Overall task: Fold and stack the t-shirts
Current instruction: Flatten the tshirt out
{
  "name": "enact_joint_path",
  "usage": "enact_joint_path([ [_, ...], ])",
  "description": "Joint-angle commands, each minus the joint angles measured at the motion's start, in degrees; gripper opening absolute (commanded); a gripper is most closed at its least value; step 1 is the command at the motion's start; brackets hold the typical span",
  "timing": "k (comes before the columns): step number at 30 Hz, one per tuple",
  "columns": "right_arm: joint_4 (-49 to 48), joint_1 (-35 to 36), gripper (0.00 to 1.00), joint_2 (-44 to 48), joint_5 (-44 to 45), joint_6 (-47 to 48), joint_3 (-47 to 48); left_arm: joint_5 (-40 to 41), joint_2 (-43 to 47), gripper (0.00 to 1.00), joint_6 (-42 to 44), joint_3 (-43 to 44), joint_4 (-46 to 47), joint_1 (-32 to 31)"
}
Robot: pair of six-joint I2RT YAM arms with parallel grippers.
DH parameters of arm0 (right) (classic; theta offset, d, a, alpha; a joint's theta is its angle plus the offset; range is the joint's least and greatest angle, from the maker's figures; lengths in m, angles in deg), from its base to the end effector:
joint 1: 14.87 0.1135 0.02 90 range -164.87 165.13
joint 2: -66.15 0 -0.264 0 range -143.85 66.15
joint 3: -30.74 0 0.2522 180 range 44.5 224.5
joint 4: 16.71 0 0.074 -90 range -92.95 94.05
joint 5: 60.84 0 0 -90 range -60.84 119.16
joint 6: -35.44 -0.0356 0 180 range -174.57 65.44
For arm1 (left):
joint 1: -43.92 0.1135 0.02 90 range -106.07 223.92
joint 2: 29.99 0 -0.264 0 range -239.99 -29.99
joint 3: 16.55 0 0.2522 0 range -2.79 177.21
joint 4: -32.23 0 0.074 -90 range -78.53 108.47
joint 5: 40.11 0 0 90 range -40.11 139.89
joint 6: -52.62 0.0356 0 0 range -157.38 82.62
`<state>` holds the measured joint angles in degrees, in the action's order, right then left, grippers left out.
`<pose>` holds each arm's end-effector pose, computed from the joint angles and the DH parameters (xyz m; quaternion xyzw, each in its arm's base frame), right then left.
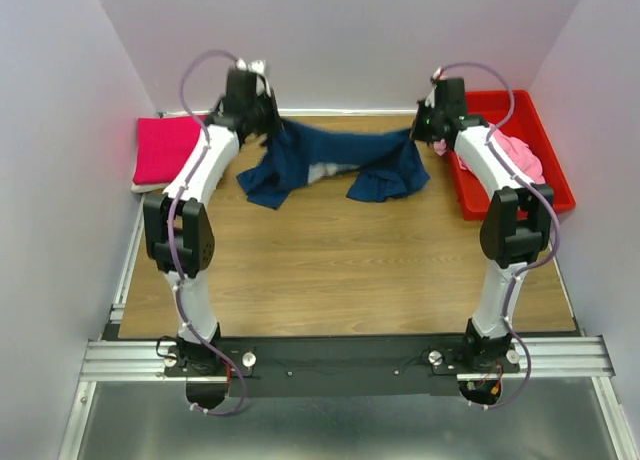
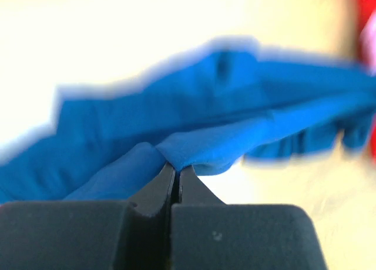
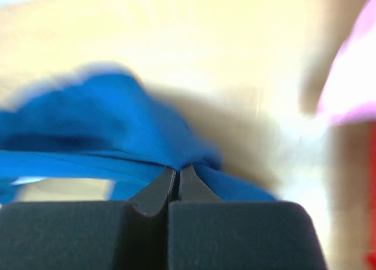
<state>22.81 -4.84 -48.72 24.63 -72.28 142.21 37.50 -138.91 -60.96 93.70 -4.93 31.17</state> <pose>0.4554 0.0834 0.2635 0.0457 0.9151 0.1309 0.3787 0.4332 -0.1059 0.3054 -0.0346 0.8858 -0.2324 0.4001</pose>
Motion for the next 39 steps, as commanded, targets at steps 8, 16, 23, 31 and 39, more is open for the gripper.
enact_joint_path([
  [8,3.7,-1.4,0.0,4.2,1.3,7.0,22.5,1.4,-0.2,0.0,5.4,31.2,3.8,6.8],
  [16,4.2,-0.2,0.01,21.2,-5.0,10.9,-4.7,1.6,28.8,0.07,1.8,-22.0,14.0,6.7],
  [23,15.3,3.1,0.44,29.8,-2.9,11.0,-27.4,-1.0,45.5,0.8,-9.6,-41.1,-3.9,6.2],
  [31,14.6,3.2,0.65,25.0,0.9,6.9,-25.5,-0.9,37.0,0.82,-6.8,-38.8,1.4,5.7],
  [39,11.1,3.1,0.61,17.4,-1.5,4.4,-20.2,-3.2,18.1,0.61,-5.0,-31.8,6.8,3.0],
])
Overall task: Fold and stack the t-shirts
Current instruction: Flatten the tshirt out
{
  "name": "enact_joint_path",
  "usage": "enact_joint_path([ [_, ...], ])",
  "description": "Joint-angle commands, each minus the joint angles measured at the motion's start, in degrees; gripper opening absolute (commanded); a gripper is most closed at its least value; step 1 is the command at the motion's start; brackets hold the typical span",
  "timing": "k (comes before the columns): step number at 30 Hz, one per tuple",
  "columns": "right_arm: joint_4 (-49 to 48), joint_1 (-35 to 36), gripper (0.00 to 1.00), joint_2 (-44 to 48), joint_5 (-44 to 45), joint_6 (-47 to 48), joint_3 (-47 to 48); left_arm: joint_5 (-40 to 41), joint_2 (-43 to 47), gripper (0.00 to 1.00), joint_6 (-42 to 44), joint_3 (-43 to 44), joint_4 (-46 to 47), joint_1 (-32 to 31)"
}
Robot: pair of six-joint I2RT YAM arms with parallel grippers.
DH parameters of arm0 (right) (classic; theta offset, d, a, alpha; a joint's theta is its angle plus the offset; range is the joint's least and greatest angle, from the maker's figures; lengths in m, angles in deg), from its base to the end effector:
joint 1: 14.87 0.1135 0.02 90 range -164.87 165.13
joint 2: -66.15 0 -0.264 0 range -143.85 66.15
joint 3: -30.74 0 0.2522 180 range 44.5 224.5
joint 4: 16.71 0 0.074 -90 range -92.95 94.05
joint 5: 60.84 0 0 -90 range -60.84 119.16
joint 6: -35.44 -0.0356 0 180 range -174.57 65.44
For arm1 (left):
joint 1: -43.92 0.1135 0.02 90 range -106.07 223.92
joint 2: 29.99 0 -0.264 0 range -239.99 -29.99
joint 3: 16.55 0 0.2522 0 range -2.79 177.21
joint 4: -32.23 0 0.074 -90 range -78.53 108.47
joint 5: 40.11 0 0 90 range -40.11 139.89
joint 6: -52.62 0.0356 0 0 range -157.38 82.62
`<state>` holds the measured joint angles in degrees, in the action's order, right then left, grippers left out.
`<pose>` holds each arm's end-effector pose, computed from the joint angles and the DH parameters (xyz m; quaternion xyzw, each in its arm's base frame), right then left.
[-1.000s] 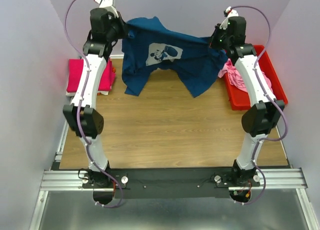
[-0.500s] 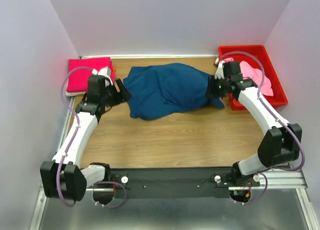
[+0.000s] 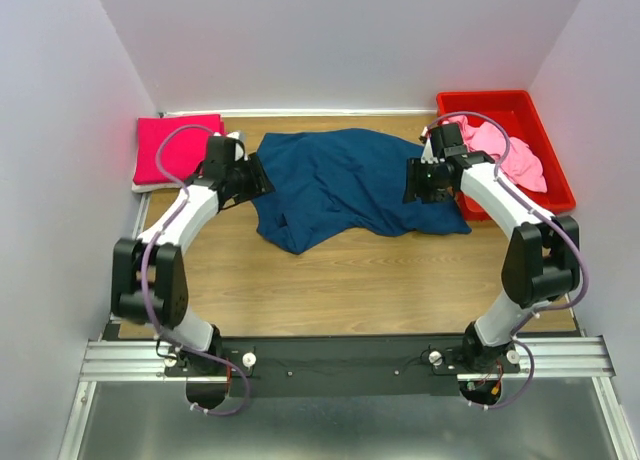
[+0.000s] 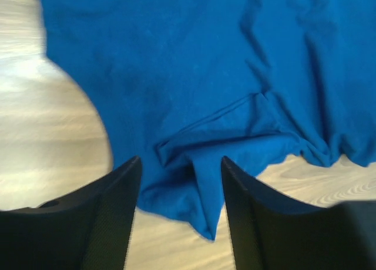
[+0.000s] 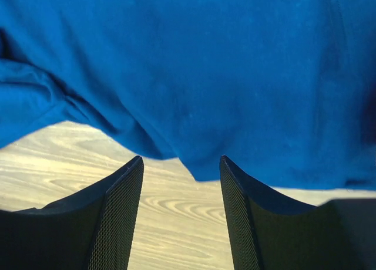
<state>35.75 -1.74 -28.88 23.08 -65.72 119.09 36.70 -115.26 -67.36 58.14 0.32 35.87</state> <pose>0.3398 0.0831 0.2532 -0.0307 0.9622 0.1059 0.2490 0.3219 -0.0537 0.2569 -0.1275 0.9014 -0.2298 0.3441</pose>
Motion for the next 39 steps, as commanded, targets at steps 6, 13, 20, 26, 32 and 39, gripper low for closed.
enact_joint_path([
  [6,-2.7,0.0,0.6,-4.1,0.6,-3.0,4.5,-6.4,-13.7,0.61,0.9,5.5,-1.2,-5.5],
  [13,-2.8,0.0,0.6,-5.1,-0.2,-3.3,4.8,-0.6,-13.8,0.6,-1.2,4.7,-2.9,-6.9],
  [20,-2.8,0.0,0.6,-5.3,-1.2,-3.3,3.7,8.5,-10.1,0.56,-3.9,3.1,-0.9,-6.8],
  [26,-2.7,0.0,0.6,-5.6,-2.2,-4.0,3.6,8.1,-12.8,0.54,-4.0,3.1,0.0,-6.9],
  [32,-2.8,-0.1,0.6,-5.3,-2.4,-4.2,3.3,8.0,-16.5,0.46,-3.5,2.6,2.0,-6.9],
  [39,-2.8,0.0,0.6,-5.5,-3.1,-4.6,3.4,7.9,-19.1,0.42,-3.0,3.5,2.2,-6.9],
])
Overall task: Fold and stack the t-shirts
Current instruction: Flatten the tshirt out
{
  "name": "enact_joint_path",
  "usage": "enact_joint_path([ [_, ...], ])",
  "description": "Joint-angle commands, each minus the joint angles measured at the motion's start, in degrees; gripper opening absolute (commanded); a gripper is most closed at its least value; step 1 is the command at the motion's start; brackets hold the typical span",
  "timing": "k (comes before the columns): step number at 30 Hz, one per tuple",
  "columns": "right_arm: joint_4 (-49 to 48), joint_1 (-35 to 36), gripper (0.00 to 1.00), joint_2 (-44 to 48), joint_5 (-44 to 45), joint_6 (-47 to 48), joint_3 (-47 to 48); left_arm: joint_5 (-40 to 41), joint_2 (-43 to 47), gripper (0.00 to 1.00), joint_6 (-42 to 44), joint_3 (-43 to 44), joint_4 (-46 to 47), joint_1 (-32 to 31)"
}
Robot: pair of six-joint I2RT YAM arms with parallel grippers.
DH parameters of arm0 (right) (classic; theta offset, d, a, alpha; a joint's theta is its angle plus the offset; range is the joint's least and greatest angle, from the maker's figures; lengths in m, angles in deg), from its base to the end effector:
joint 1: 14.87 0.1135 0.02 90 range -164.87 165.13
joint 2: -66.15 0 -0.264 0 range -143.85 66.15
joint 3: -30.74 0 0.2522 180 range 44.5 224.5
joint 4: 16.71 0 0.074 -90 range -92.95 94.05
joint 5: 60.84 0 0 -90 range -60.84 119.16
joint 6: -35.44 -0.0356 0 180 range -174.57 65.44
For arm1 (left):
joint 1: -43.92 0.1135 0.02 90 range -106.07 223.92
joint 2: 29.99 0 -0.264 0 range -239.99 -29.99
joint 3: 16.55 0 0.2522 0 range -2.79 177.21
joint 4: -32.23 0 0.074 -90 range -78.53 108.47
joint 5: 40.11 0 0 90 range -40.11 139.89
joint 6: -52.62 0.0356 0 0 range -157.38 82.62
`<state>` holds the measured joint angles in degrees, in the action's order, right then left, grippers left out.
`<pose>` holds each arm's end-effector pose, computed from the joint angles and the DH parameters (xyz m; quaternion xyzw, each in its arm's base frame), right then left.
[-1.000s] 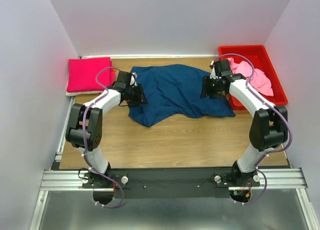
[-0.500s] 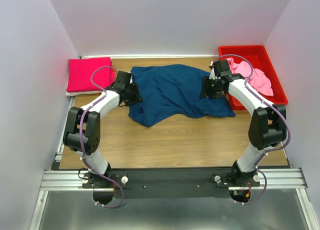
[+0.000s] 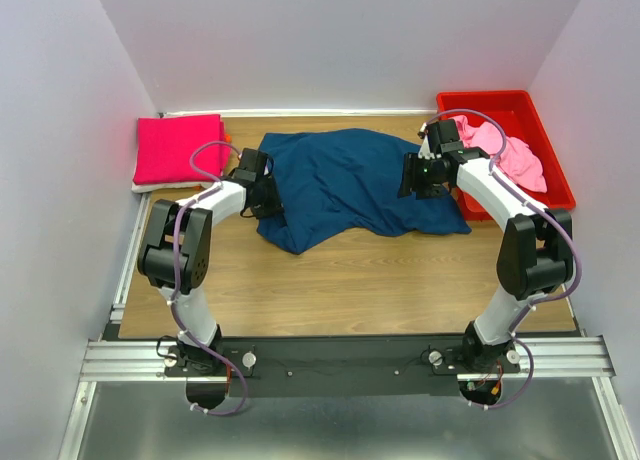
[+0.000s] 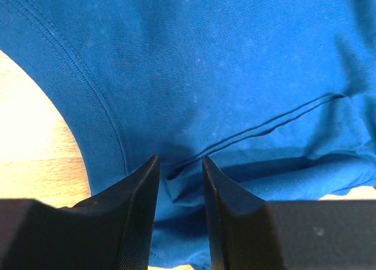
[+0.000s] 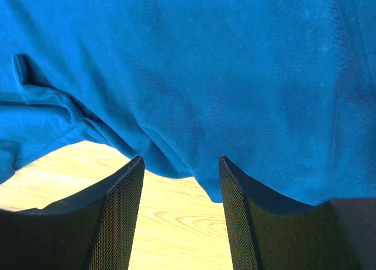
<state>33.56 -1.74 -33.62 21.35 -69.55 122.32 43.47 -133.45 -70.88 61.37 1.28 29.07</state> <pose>0.3608 0.0891 0.2446 -0.0029 0.9603 0.1294 0.2471 0.3560 -0.0985 0.1703 -0.1390 0.9460 -0.1668 0.2406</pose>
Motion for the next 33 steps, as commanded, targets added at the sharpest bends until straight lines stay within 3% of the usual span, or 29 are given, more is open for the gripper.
enact_joint_path([
  [1,-0.6,-0.1,0.6,-0.8,-1.4,-0.8,0.1,1.1,-1.0,0.42,0.5,0.1,1.2,-0.1],
  [19,-0.5,-0.1,0.6,-1.2,-1.6,-1.3,0.5,-0.8,0.2,0.36,0.7,-3.6,1.7,-0.2],
  [23,-0.5,-0.1,0.6,-1.4,-1.6,-1.4,0.5,-1.9,-0.5,0.19,1.3,-3.3,2.3,-0.2],
  [26,-0.5,0.0,0.6,-1.3,-1.5,-1.4,0.5,-2.9,-1.4,0.0,1.5,-3.0,2.8,-0.3],
  [33,-0.3,0.0,0.6,-0.3,0.5,-1.5,2.7,-0.9,1.4,0.0,2.9,4.0,-1.0,0.5],
])
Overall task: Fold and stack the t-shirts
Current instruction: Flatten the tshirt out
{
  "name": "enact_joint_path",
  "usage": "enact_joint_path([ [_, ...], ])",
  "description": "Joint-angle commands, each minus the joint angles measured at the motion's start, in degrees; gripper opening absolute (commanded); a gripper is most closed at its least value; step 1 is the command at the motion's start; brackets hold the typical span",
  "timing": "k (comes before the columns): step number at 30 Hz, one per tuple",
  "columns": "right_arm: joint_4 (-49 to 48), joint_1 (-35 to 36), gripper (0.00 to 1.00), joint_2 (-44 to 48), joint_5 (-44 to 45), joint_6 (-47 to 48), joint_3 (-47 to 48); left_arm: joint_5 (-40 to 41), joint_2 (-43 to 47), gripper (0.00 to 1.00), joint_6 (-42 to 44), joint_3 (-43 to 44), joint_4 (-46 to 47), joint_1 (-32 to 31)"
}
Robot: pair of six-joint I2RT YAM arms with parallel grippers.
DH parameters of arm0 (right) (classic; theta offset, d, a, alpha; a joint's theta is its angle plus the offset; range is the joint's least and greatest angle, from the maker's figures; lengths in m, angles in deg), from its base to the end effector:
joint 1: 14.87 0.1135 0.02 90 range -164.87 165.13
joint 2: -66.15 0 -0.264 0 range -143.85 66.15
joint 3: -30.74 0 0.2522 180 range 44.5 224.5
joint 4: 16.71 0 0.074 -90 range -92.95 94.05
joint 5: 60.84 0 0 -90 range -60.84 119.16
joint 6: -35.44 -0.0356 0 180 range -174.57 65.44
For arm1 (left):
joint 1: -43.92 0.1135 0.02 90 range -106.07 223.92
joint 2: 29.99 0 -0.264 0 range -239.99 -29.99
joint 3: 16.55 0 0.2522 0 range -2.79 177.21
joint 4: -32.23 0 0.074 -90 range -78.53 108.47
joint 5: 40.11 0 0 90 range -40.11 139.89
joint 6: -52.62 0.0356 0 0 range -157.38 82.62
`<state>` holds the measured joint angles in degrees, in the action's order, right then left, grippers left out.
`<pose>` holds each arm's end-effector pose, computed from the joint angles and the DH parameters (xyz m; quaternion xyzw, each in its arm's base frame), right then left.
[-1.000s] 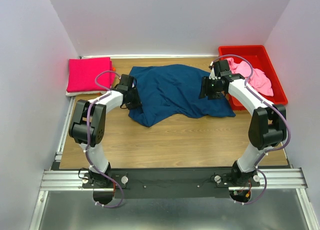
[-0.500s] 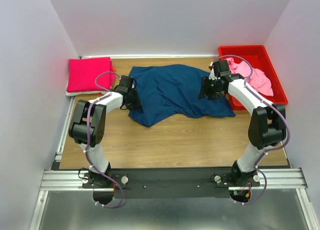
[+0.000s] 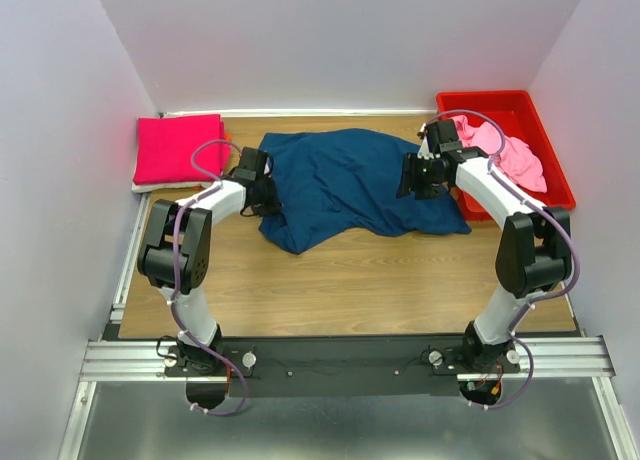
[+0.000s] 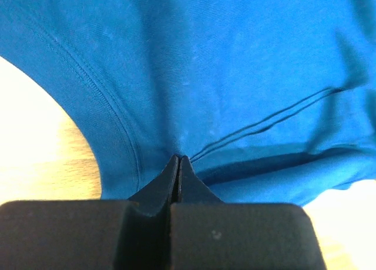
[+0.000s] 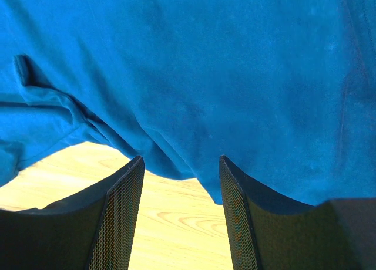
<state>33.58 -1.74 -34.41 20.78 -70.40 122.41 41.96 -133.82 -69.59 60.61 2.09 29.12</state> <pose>0.3626 0.0899 0.2403 0.0033 0.9617 0.1345 0.2390 0.3548 -0.0988 0.1652 -0.1252 0.9480 -0.1744 0.2349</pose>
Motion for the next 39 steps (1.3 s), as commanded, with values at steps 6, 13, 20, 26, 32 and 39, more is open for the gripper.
enact_joint_path([
  [6,-0.1,0.0,0.61,-0.1,1.4,-0.7,5.8,5.1,4.6,0.0,5.0,16.0,-8.2,3.2],
  [13,-0.1,-0.1,0.61,-0.3,1.5,-0.5,4.3,3.2,5.9,0.0,9.6,14.1,-8.1,7.3],
  [20,-0.1,-0.1,0.61,-0.7,1.4,-0.5,4.0,3.4,5.0,0.0,12.2,7.5,-6.4,7.6],
  [26,-0.1,-0.1,0.61,-1.2,0.7,-0.5,4.0,4.0,4.6,0.12,12.3,5.8,-5.9,7.7],
  [32,-0.1,-0.1,0.61,-1.3,0.1,-0.8,3.4,4.9,5.4,0.32,11.8,5.1,-6.5,7.7],
  [39,-0.1,-0.1,0.61,-1.4,-0.3,-0.9,3.0,4.4,6.4,0.3,11.1,4.1,-6.0,7.7],
])
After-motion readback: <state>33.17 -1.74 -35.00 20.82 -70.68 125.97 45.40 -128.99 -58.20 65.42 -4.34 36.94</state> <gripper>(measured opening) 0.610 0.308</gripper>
